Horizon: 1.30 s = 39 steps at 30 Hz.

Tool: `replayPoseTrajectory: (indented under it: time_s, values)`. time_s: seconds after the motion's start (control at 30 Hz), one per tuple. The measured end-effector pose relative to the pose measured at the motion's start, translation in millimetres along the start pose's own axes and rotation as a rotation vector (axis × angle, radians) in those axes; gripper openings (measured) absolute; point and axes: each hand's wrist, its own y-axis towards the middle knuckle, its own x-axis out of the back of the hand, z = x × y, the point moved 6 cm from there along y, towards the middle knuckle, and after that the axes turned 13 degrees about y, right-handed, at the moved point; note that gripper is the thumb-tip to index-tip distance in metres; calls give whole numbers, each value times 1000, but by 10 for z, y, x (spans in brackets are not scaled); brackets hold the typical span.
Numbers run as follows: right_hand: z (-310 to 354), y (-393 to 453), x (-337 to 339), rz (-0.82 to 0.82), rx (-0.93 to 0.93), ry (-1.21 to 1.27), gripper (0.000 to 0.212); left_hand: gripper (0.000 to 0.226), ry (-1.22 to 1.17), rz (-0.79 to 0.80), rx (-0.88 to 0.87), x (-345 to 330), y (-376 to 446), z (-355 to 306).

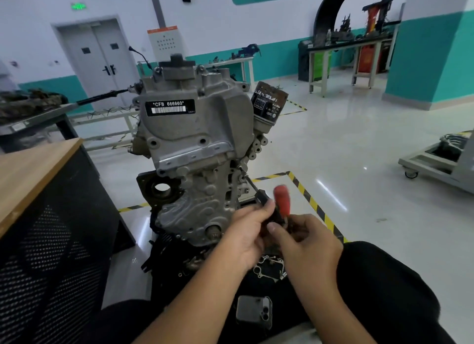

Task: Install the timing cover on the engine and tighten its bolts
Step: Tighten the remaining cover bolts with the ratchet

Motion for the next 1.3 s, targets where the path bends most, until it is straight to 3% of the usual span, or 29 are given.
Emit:
replayPoseTrajectory:
  time_s: [0.13, 0.17, 0.23, 0.3, 0.37, 0.43, 0.53, 0.57, 0.6, 0.63, 0.7, 0.77, 0.8, 0.9, 0.97, 1.0, 1.07, 1.13, 1.2, 1.3]
  values:
    - [-153, -62, -186, 64, -670, 859, 31, 18, -94, 64, 15, -86, -47, -104]
    - [-135, -64, -180, 91, -746, 903, 30, 15, -84, 52, -4, -89, -45, -113]
    - [-139, 40, -54, 138, -609, 643, 28, 13, -52, -7, -23, -107, -45, -90]
    - [-45, 178, 114, 99, -240, 95, 19, 13, -45, -68, -14, -147, -43, -58]
    - [78, 195, 141, 42, 10, -162, 20, 18, -70, -67, -9, -190, -46, -60]
    - [-22, 145, 95, 59, -127, 19, 19, 17, -109, 1, 14, -234, -57, -80]
    - [-212, 41, -96, 124, -697, 754, 30, 14, -191, 25, 55, -226, -57, -86]
    - [-215, 27, -119, 124, -784, 823, 29, 15, -193, 8, 56, -217, -45, -84]
    - [-214, 55, -107, 131, -753, 762, 24, 14, -181, -7, 53, -225, -33, -85]
    - [-212, 121, -51, 131, -608, 558, 17, 12, -165, -15, 49, -245, -19, -85]
    - [-99, 221, 76, 90, -182, 39, 15, 13, -152, -48, 44, -266, 21, -71]
    - [-11, 182, 67, 72, 15, -71, 22, 15, -161, -57, 53, -244, 53, -71]
    - [-48, 158, 45, 87, -51, 32, 20, 16, -169, -34, 66, -234, 51, -78]
    - [-178, 72, -102, 172, -590, 723, 26, 15, -239, 13, 76, -173, 31, -104]
    - [-190, 39, -126, 198, -764, 851, 25, 29, -218, -18, 56, -140, 50, -87]
    - [-189, 63, -92, 218, -688, 708, 21, 35, -208, -32, 52, -150, 55, -71]
    - [-125, 158, 33, 180, -303, 189, 13, 33, -208, -45, 40, -198, 57, -74]
    - [19, 129, 57, 94, -28, -38, 22, 20, -192, -51, 25, -209, 68, -101]
    - [22, 48, 39, 40, -38, 65, 30, 15, -169, -41, 24, -190, 76, -123]
    - [-102, -34, -66, 50, -340, 452, 27, 21, -162, -25, 40, -119, 40, -121]
